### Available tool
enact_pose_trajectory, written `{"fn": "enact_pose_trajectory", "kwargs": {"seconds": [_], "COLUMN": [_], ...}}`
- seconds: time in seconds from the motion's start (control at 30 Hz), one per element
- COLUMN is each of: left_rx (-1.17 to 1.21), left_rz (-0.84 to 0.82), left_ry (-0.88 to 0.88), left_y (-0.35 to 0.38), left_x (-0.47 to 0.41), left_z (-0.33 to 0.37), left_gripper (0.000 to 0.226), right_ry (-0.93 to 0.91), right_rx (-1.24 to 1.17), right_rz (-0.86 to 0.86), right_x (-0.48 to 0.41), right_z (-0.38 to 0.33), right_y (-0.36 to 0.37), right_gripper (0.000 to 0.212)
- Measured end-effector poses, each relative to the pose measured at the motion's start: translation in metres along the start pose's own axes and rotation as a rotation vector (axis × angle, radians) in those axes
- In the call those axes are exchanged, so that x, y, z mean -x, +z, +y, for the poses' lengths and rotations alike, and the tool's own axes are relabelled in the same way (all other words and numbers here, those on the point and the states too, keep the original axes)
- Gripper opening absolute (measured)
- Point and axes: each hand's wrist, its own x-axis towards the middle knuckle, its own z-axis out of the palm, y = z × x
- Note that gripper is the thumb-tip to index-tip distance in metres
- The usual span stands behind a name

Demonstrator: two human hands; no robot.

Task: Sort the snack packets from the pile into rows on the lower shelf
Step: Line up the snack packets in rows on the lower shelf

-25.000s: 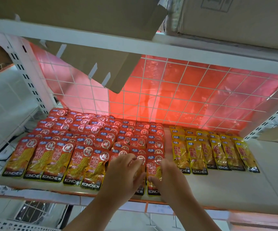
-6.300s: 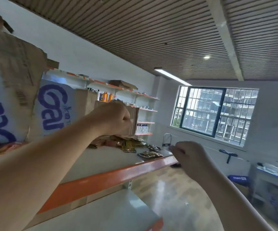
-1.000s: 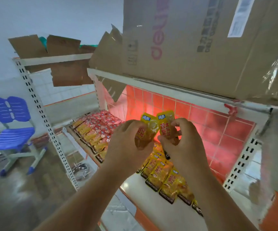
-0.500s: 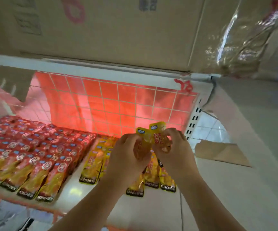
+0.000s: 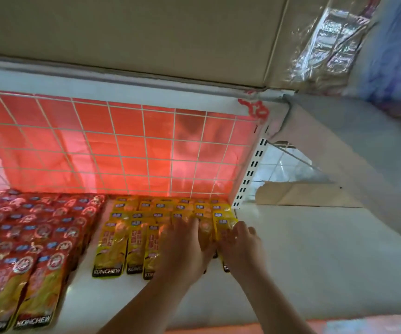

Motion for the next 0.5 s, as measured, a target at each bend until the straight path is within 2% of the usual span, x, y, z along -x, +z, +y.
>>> {"fn": "enact_pose_trajectory", "kwargs": {"seconds": [0.27, 0.5], "left_rx": [0.099, 0.019], "left_rz": [-0.024, -0.012], "left_ry": [-0.028, -0.026], "left_y": [0.012, 0.028], "left_x": [-0.001, -0.004], "left_z": [0.012, 0.007], "left_gripper": [0.052, 0.058], "right_ry": [-0.002, -0.079], "right_rx": [0.054, 0.108], "right_rz": [-0.054, -0.052], "right_x": [-0.013, -0.017], "right_z": [0.009, 0.019], "right_y": [0.013, 0.02], "right_gripper": [0.034, 0.04]}}
